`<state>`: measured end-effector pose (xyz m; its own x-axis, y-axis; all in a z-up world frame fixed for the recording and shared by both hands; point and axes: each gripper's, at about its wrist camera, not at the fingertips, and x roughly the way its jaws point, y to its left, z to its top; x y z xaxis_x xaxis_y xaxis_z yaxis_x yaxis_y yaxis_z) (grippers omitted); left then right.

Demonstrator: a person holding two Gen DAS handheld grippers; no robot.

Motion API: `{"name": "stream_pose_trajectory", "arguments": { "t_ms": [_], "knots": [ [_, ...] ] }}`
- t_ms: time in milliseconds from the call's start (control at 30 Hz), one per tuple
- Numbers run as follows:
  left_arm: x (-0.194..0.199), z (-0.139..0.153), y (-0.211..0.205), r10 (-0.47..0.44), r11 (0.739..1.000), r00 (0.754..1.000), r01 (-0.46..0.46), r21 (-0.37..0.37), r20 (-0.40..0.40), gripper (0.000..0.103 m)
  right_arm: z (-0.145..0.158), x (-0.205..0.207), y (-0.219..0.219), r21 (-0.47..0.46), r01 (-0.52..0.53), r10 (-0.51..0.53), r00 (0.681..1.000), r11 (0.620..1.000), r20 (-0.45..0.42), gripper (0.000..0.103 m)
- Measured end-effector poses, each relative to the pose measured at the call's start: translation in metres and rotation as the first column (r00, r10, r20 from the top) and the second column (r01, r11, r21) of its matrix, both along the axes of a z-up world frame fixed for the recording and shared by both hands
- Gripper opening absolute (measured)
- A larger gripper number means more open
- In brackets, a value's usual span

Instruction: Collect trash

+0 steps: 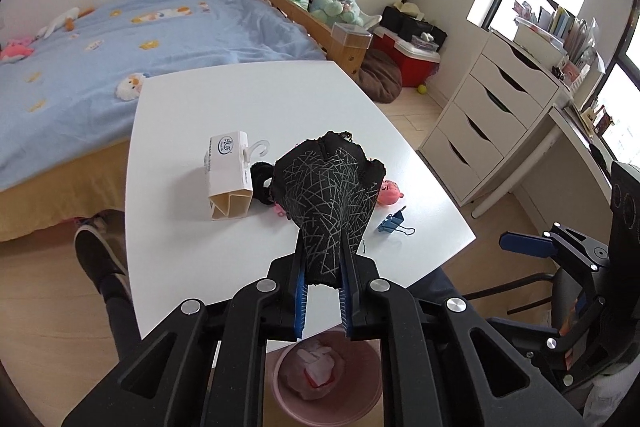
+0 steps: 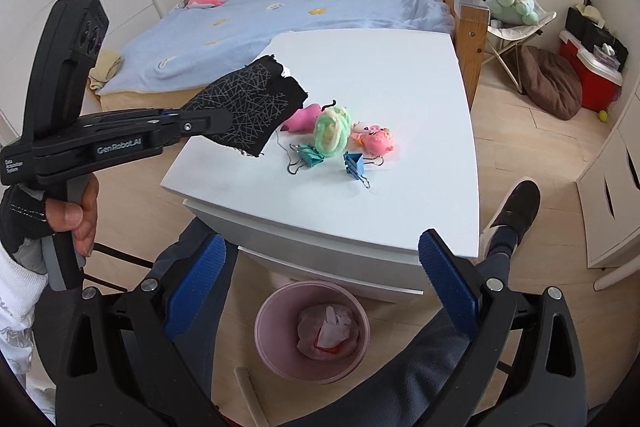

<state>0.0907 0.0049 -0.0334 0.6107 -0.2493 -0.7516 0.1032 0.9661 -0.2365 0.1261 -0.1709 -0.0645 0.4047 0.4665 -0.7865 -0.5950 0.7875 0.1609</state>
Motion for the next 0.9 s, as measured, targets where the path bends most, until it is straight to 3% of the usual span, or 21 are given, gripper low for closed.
{"name": "stream_pose_trajectory", "arguments": {
  "t_ms": [400,500,567,900],
  "knots": [
    [-0.011,0.004,0.015,0.027,1.0,0.999,-0.027,-0.015,0.021,0.013,-0.017,0.045,0.032,-0.114,-0.003,0.002,1.0,0.994,-0.006,0.095],
    [-0.014,0.002,0.017,0.032,0.999,0.999,-0.031,-0.015,0.019,0.013,-0.024,0.055,0.04,-0.133,0.006,-0.009,1.0,0.991,-0.02,0.082],
    [-0.015,0.001,0.019,0.036,0.999,0.999,-0.036,-0.017,0.016,0.013,-0.027,0.062,0.045,-0.133,0.009,-0.014,0.999,0.991,-0.036,0.08],
    [-0.018,-0.006,0.025,0.041,0.999,0.999,-0.041,-0.026,0.002,0.013,-0.041,0.082,0.054,-0.15,0.035,-0.049,0.994,0.988,-0.096,0.05]
  ]
}}
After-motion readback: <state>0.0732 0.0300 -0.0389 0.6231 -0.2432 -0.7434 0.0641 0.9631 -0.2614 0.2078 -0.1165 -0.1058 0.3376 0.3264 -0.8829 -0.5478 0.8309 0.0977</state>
